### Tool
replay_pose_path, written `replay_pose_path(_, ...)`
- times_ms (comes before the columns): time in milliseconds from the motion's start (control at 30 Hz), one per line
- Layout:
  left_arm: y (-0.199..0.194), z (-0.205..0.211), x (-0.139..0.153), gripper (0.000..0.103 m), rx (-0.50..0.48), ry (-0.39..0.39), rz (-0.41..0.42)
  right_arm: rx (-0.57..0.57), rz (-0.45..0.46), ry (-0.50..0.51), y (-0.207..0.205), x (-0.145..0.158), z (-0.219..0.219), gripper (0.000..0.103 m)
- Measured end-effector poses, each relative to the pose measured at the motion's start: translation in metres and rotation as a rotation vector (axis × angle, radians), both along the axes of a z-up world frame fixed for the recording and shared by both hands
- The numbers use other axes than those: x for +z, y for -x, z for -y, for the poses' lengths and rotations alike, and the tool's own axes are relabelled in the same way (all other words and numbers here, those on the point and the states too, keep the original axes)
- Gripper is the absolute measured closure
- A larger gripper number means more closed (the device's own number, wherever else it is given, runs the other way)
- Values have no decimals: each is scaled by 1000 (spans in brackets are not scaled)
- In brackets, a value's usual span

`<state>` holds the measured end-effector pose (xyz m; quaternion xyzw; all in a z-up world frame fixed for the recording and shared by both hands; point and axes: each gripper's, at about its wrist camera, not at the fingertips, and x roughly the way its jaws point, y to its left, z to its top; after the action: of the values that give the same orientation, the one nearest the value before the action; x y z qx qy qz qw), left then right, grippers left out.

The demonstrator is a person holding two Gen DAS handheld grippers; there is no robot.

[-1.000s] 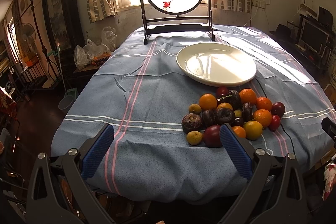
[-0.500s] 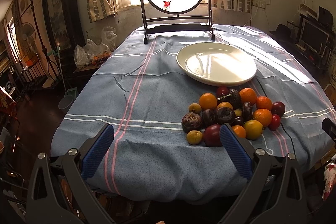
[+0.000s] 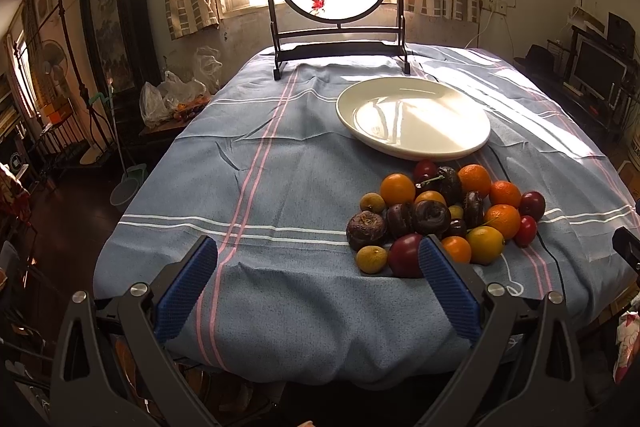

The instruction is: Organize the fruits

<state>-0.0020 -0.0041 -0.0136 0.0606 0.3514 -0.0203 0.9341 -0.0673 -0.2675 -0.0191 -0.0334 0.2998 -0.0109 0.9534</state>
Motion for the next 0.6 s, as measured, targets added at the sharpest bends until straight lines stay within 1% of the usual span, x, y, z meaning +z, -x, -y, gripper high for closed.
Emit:
replay_pose_path(100, -2, 2, -11, 4, -44, -15, -19, 19, -25, -14, -4, -7, 3, 4)
replay_pose_path(200, -7, 5, -36, 4, -90, -51, -75, 27, -47, -23, -9, -21, 6, 4)
replay_pose_path(267, -11, 7, -52, 4, -113, -63, -109, 31, -65, -23, -13, -30, 7, 12)
replay_pose_path(300, -13, 8, -57, 4, -115, -69, -115, 37, -82, -24, -15, -35, 7, 21)
replay_pose_path(333, -15, 8, -60, 4, -115, -76, -114, 45, -101, -31, -18, -39, 7, 27)
replay_pose_path(400, -18, 10, -63, 4, -128, -69, -118, 60, -129, -48, -22, -45, 5, 29)
replay_pose_path(467, -21, 12, -62, 4, -145, -47, -115, 76, -134, -53, -24, -48, 2, 29)
replay_pose_path(533, -23, 16, -60, 4, -161, -37, -99, 88, -163, -62, -26, -49, 0, 29)
replay_pose_path(600, -24, 24, -57, 5, -188, -44, -78, 88, -184, -71, -29, -52, 1, 29)
